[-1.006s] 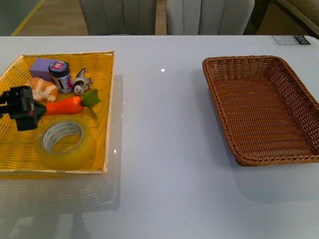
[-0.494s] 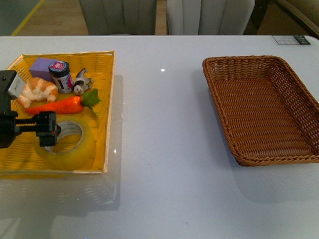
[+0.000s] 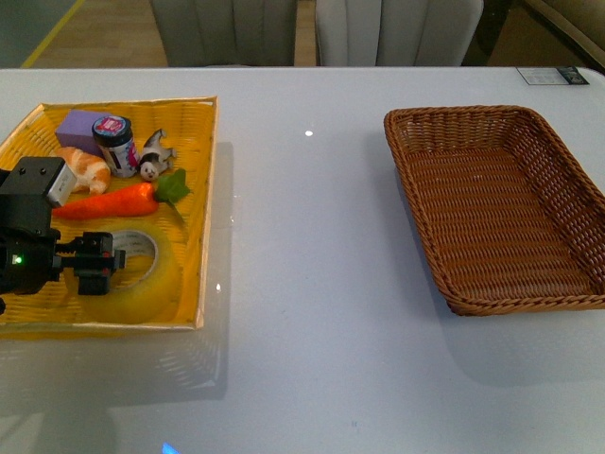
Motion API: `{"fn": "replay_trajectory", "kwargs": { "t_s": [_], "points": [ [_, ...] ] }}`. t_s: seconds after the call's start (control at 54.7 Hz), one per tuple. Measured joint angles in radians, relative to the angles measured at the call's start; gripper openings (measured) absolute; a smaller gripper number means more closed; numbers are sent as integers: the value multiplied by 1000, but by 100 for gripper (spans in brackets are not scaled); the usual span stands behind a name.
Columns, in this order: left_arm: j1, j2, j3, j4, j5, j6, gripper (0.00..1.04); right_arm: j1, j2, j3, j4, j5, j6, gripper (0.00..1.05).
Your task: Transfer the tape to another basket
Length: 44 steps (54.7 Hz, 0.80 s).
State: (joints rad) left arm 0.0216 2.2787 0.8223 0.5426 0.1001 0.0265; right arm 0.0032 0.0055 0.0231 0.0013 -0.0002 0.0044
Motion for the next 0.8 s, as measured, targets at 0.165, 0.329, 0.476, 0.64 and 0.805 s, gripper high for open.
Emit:
{"fn": "replay_trajectory", "kwargs": {
  "t_s": [0.165, 0.329, 0.476, 0.64, 0.805],
  "points": [
    [-3, 0, 0, 0, -6, -16, 39, 0, 0, 0, 0, 0, 0, 96],
    [2, -45, -13, 22, -39, -74, 16, 0, 0, 0, 0, 0, 0, 96],
    [8, -137, -45, 27, -40, -90, 16, 0, 0, 0, 0, 0, 0, 96],
    [12, -275, -64, 0, -22, -107, 16, 0, 0, 0, 0, 0, 0, 96],
    [-36, -459, -36, -101, -14, -164, 16, 0, 0, 0, 0, 0, 0, 96]
  ]
}}
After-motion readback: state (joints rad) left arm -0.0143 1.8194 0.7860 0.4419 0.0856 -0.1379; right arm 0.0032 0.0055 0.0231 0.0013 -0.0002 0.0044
